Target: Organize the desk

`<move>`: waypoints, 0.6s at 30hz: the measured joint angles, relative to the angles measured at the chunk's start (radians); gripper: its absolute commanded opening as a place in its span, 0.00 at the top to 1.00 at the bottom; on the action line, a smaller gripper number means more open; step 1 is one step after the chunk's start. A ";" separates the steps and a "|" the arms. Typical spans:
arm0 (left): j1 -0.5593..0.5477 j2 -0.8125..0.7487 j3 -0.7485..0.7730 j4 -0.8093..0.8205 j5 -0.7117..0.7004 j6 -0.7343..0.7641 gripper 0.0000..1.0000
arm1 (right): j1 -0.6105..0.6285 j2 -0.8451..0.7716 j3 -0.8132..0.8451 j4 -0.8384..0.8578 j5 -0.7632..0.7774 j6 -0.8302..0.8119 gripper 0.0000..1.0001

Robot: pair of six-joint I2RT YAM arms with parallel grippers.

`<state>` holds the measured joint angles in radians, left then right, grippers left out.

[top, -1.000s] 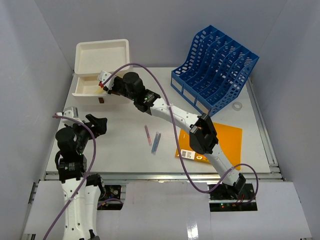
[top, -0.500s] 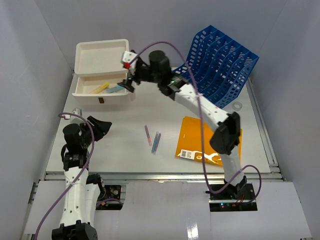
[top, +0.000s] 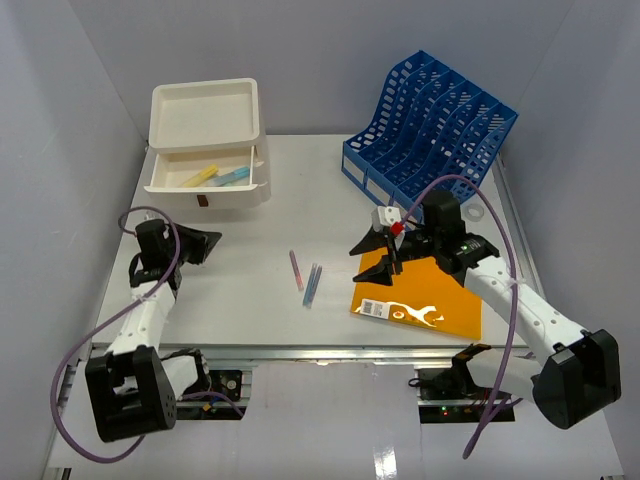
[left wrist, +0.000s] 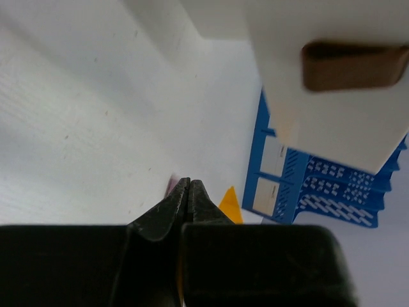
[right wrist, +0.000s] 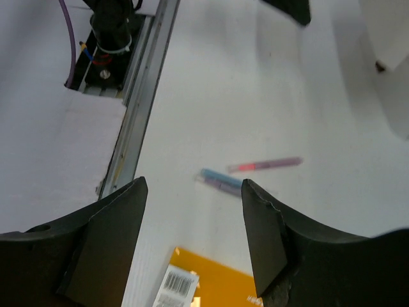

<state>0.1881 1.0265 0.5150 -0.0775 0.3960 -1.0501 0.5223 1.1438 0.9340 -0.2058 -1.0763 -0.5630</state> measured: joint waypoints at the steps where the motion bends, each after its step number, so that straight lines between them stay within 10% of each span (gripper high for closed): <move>1: 0.000 0.029 0.029 0.007 -0.011 -0.010 0.90 | -0.027 -0.008 -0.047 0.004 -0.008 0.011 0.35; 18: 0.000 0.413 0.436 -0.043 -0.076 -0.063 0.41 | -0.326 -0.105 -0.228 0.259 -0.161 0.188 0.36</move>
<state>0.1877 1.4394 0.9512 -0.1201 0.3196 -1.1135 0.1958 1.0393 0.7064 0.0531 -1.2372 -0.3752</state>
